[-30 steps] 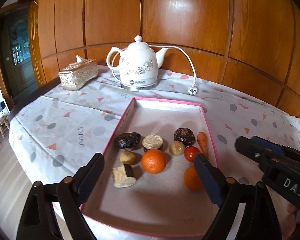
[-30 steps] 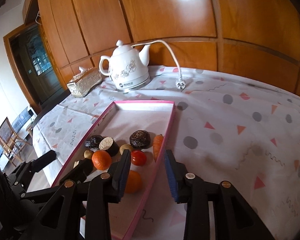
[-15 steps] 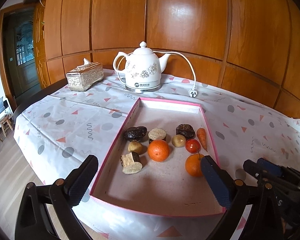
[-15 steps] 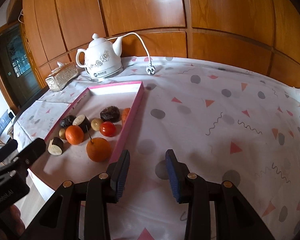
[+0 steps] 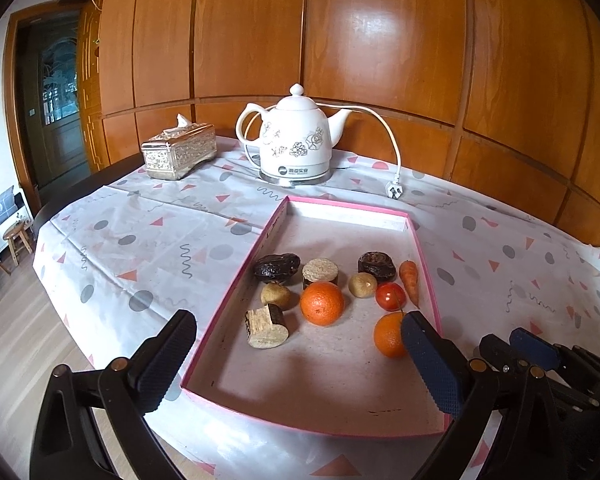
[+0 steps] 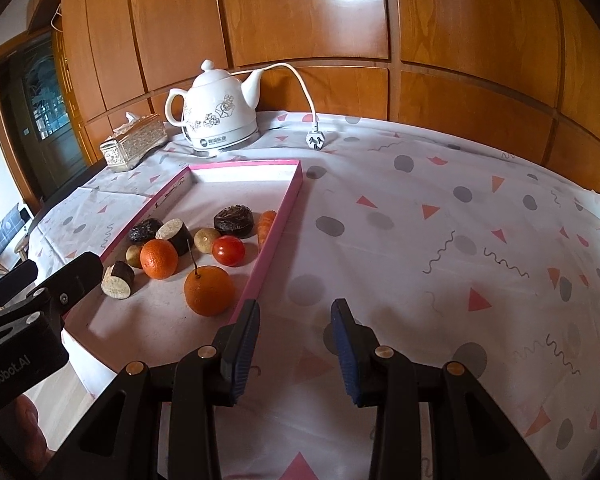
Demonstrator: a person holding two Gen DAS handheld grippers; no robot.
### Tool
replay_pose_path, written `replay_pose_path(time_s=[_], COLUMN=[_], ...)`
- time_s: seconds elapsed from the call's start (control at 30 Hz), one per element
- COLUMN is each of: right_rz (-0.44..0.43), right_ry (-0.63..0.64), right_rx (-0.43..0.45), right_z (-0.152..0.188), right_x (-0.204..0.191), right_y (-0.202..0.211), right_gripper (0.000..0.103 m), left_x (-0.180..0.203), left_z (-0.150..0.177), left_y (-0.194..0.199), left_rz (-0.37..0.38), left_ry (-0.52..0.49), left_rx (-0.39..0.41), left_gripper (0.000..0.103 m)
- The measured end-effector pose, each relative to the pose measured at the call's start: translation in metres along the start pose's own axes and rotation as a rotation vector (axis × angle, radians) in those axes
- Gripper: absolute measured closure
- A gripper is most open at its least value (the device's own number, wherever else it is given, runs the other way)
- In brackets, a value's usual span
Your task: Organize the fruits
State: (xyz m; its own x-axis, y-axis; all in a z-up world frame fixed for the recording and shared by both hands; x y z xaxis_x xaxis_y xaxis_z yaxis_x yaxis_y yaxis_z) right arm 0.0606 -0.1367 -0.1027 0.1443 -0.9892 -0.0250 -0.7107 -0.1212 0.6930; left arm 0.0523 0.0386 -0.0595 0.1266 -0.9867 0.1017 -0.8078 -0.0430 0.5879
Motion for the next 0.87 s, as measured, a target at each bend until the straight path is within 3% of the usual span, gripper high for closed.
replay_pose_path(time_s=[0.87], right_rz=[-0.001], right_ry=[0.025], right_rx=[-0.001], right_z=[0.0011], right_x=[-0.0027], right_y=[-0.0007], right_gripper=[0.066], left_x=[-0.003], left_z=[0.002], left_y=[-0.0018], left_rz=[-0.004], left_ry=[0.006], left_rx=[-0.007], left_gripper=[0.0])
Point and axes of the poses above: each gripper's, at about its wrist camera, not at the fingertips, and y roughly against the way its jaws point, x to its right, z to its underside, the point moved 10 cm from there along -y, roughly the way its jaws point, and after that the axes turned 3 degrees about y, right-handed, at the moved point
